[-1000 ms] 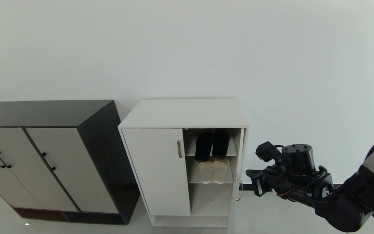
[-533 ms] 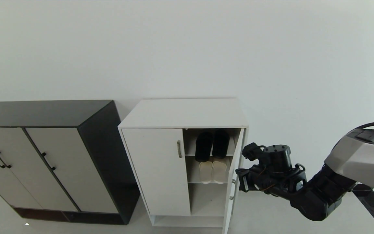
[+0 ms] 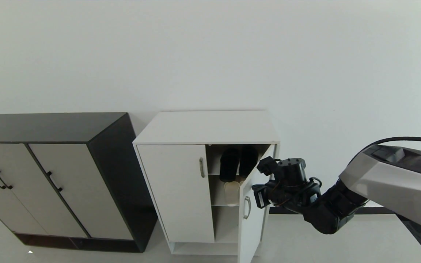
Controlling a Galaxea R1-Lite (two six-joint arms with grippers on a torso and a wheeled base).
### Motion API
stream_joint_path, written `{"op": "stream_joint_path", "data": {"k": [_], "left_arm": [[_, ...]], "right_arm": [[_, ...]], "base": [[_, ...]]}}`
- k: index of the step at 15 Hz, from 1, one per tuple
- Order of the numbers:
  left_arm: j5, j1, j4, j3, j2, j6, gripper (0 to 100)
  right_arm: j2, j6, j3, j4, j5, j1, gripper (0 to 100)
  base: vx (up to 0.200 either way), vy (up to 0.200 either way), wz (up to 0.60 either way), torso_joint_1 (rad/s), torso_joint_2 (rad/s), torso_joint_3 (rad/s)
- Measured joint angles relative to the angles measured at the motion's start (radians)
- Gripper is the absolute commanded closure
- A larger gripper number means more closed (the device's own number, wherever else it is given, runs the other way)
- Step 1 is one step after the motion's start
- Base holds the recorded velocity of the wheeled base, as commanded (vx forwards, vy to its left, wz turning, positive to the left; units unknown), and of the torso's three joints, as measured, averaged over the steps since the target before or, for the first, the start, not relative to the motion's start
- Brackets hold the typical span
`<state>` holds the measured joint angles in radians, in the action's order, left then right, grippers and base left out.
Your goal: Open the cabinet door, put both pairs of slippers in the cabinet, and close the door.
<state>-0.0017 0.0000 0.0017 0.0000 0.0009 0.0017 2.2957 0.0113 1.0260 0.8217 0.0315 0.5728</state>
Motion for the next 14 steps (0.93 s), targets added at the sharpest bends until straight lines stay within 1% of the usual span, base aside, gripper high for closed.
{"op": "stream_joint_path", "data": {"k": [3,5,6,7,8,9,10,11,12,14], "left_arm": [[0.000,0.000,0.000,0.000,0.000,0.000,100],[0.000,0.000,0.000,0.000,0.000,-0.001,100],[0.000,0.000,0.000,0.000,0.000,0.000,100],[-0.002,0.000,0.000,0.000,0.000,0.001,100],[-0.003,0.000,0.000,0.000,0.000,0.003,100],[-0.004,0.000,0.000,0.000,0.000,0.004,100],[-0.005,0.000,0.000,0.000,0.000,0.004,100],[-0.004,0.000,0.000,0.000,0.000,0.004,100],[-0.004,0.000,0.000,0.000,0.000,0.004,100],[-0.004,0.000,0.000,0.000,0.000,0.004,100]], "right_arm": [[0.016,0.015,0.035,0.010,0.000,0.014,100],[-0.004,0.032,0.000,0.039,0.017,0.016,100],[-0.030,0.037,-0.044,0.066,0.054,0.017,100],[-0.066,0.041,-0.104,0.096,0.120,0.018,100],[-0.112,0.043,-0.180,0.123,0.211,0.015,100],[-0.154,0.042,-0.242,0.149,0.294,0.010,100],[-0.188,0.039,-0.297,0.170,0.350,0.003,100],[-0.212,0.036,-0.337,0.183,0.377,-0.002,100],[-0.222,0.034,-0.353,0.189,0.381,-0.003,100],[-0.217,0.032,-0.356,0.190,0.378,-0.002,100]], "base": [[0.000,0.000,0.00,0.000,0.00,0.000],[0.000,0.000,0.00,0.000,0.00,0.000],[0.000,0.000,0.00,0.000,0.00,0.000],[0.000,0.000,0.00,0.000,0.00,0.000],[0.000,0.000,0.00,0.000,0.00,0.000],[0.200,0.000,0.00,0.002,0.00,-0.002],[0.200,0.000,0.00,0.002,0.00,0.002],[0.200,0.000,0.00,-0.017,0.00,-0.002],[0.200,0.000,0.00,-0.002,-0.01,0.012],[0.200,0.000,0.00,0.019,0.00,0.000]]}}
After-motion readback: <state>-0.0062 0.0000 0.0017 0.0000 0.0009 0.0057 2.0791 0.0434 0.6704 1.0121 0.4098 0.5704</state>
